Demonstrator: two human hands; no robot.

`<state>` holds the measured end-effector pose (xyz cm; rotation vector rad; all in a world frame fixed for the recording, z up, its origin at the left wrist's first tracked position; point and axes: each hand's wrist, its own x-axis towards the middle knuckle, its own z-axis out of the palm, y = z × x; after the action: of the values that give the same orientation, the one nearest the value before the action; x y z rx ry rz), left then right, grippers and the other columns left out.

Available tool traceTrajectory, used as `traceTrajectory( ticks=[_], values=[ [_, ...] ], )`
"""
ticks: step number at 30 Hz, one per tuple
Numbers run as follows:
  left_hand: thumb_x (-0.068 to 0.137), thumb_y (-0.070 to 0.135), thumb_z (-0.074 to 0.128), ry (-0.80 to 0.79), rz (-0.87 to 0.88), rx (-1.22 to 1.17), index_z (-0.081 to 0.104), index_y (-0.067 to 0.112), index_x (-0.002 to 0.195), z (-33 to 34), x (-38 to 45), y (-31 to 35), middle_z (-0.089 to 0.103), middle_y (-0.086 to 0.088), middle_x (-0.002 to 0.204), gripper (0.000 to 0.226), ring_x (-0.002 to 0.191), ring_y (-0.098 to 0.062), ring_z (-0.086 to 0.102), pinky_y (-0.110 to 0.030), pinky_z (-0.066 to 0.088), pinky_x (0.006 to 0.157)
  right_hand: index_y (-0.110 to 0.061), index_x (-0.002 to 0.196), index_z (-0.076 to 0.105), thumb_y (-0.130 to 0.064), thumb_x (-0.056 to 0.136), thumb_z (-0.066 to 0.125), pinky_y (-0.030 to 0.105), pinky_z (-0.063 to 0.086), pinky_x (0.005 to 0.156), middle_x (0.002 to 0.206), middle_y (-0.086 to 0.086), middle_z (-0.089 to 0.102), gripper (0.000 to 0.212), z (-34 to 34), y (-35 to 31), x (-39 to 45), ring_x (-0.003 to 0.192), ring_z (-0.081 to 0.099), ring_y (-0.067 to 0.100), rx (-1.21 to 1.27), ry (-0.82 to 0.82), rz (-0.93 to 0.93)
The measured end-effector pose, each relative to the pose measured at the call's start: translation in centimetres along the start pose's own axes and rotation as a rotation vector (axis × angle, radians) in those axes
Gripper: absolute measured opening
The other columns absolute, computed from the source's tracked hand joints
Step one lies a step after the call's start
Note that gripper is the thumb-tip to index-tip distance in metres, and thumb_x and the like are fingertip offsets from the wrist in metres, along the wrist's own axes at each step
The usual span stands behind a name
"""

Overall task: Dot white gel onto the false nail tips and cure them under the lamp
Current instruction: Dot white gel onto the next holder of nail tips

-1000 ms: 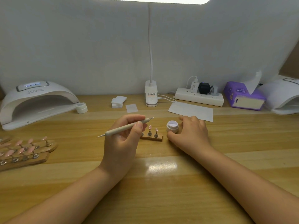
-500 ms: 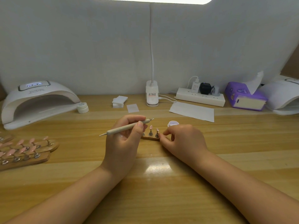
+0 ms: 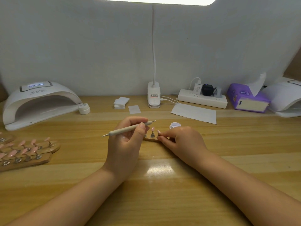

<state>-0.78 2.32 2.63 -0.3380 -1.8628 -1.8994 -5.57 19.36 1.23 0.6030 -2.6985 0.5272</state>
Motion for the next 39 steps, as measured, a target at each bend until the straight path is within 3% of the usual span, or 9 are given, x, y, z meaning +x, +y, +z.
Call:
traceTrajectory(
  ticks=[7, 11, 16, 20, 25, 31, 34, 39],
  values=[
    [0.086, 0.02, 0.056, 0.002, 0.013, 0.021, 0.067, 0.017, 0.095, 0.0, 0.0, 0.1, 0.072, 0.001, 0.088, 0.015, 0.084, -0.016, 0.068, -0.021, 0.055, 0.073, -0.033, 0.1, 0.075, -0.037, 0.091, 0.06, 0.03, 0.047, 0.059, 0.075, -0.01, 0.067, 0.017, -0.4, -0.5, -0.4, 0.07, 0.052, 0.005, 0.076, 0.104, -0.058],
    [0.086, 0.02, 0.056, 0.008, 0.041, 0.031, 0.067, 0.018, 0.096, -0.1, 0.1, 0.5, 0.072, 0.003, 0.09, 0.014, 0.086, -0.016, 0.069, -0.021, 0.055, 0.072, -0.021, 0.091, 0.077, -0.026, 0.086, 0.069, 0.037, 0.052, 0.066, 0.076, -0.009, 0.071, 0.011, -0.9, -0.7, -0.5, 0.068, 0.062, 0.009, 0.247, 0.182, -0.041],
    [0.087, 0.014, 0.055, -0.001, 0.165, 0.081, 0.066, 0.021, 0.091, -0.3, 0.8, 2.2, 0.069, 0.003, 0.088, 0.014, 0.082, -0.016, 0.067, -0.021, 0.054, 0.068, -0.018, 0.086, 0.075, -0.019, 0.083, 0.072, 0.028, 0.054, 0.063, 0.073, -0.014, 0.068, 0.004, -1.8, -1.5, -0.4, 0.067, 0.063, 0.009, 0.487, 0.211, -0.069],
    [0.086, 0.011, 0.053, 0.028, 0.203, 0.078, 0.065, 0.02, 0.086, -0.1, 1.2, 3.6, 0.066, -0.005, 0.083, 0.015, 0.075, -0.017, 0.064, -0.02, 0.054, 0.063, -0.016, 0.084, 0.073, -0.014, 0.082, 0.073, 0.029, 0.055, 0.059, 0.071, -0.011, 0.068, 0.003, -2.8, -2.4, 0.0, 0.065, 0.064, 0.012, 0.629, 0.295, -0.103],
    [0.089, 0.018, 0.051, 0.063, 0.214, 0.065, 0.061, 0.017, 0.086, -0.1, 1.4, 4.7, 0.064, 0.004, 0.07, 0.01, 0.061, -0.007, 0.057, -0.018, 0.049, 0.055, -0.015, 0.086, 0.073, -0.012, 0.084, 0.072, 0.031, 0.054, 0.06, 0.074, -0.007, 0.068, 0.004, -3.9, -3.1, 0.0, 0.067, 0.064, 0.013, 0.634, 0.362, -0.135],
    [0.087, 0.034, 0.049, 0.051, 0.271, 0.123, 0.056, 0.025, 0.086, 0.1, 1.3, 5.0, 0.064, 0.005, 0.074, 0.012, 0.064, -0.016, 0.06, -0.023, 0.05, 0.057, -0.013, 0.088, 0.073, -0.015, 0.084, 0.072, 0.03, 0.055, 0.06, 0.075, -0.005, 0.069, 0.005, -4.3, -3.4, -0.1, 0.068, 0.064, 0.012, 0.607, 0.378, -0.164],
    [0.087, 0.034, 0.047, 0.048, 0.275, 0.153, 0.057, 0.028, 0.087, -0.1, 1.4, 4.9, 0.065, 0.01, 0.076, 0.011, 0.069, -0.012, 0.063, -0.021, 0.053, 0.06, -0.012, 0.089, 0.073, -0.015, 0.084, 0.072, 0.027, 0.055, 0.06, 0.075, -0.005, 0.069, 0.006, -4.3, -3.5, -0.2, 0.068, 0.064, 0.01, 0.599, 0.384, -0.172],
    [0.088, 0.031, 0.047, 0.038, 0.297, 0.188, 0.061, 0.025, 0.086, 0.0, 1.5, 4.9, 0.066, 0.002, 0.08, 0.015, 0.068, -0.016, 0.063, -0.021, 0.052, 0.058, -0.012, 0.09, 0.073, -0.016, 0.084, 0.072, 0.025, 0.055, 0.061, 0.076, -0.005, 0.069, 0.008, -4.4, -3.6, -0.1, 0.07, 0.064, 0.009, 0.586, 0.39, -0.172]
  ],
)
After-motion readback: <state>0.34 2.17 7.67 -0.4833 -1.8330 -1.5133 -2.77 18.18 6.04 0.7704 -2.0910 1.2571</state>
